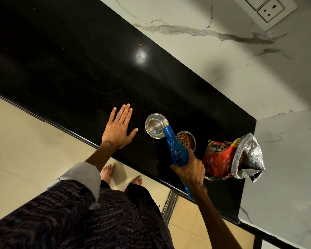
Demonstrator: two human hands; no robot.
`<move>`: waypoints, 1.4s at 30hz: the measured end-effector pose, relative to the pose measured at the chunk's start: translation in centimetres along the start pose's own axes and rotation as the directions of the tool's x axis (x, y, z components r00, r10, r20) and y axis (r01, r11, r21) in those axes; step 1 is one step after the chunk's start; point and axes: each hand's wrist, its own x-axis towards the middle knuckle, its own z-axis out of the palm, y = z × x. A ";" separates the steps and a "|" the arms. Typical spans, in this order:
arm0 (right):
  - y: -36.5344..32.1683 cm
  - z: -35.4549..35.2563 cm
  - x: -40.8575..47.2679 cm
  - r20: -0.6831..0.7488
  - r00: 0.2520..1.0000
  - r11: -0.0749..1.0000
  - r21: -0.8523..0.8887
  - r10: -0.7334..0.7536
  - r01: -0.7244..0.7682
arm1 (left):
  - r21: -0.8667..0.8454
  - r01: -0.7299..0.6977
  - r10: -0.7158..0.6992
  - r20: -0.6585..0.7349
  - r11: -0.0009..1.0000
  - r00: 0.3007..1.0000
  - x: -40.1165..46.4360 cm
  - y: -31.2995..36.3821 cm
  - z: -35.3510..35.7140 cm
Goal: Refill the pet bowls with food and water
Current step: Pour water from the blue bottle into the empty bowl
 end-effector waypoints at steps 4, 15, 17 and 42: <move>0.1 0.1 0.1 0.005 1.000 1.000 0.004 -0.011 0.011 | -0.017 0.003 -0.003 -0.006 1.000 1.000 0.0 0.0 0.0; 0.1 0.2 0.1 0.005 1.000 1.000 -0.009 -0.006 0.006 | -0.023 0.006 -0.006 0.000 1.000 1.000 0.0 0.0 0.1; 0.1 0.2 0.1 0.002 1.000 1.000 -0.009 -0.008 0.008 | -0.024 0.006 -0.006 0.004 1.000 1.000 0.0 0.0 0.1; 0.1 0.2 0.3 0.004 1.000 1.000 -0.017 -0.012 0.012 | -0.013 0.006 -0.006 0.006 1.000 1.000 0.0 0.0 -0.1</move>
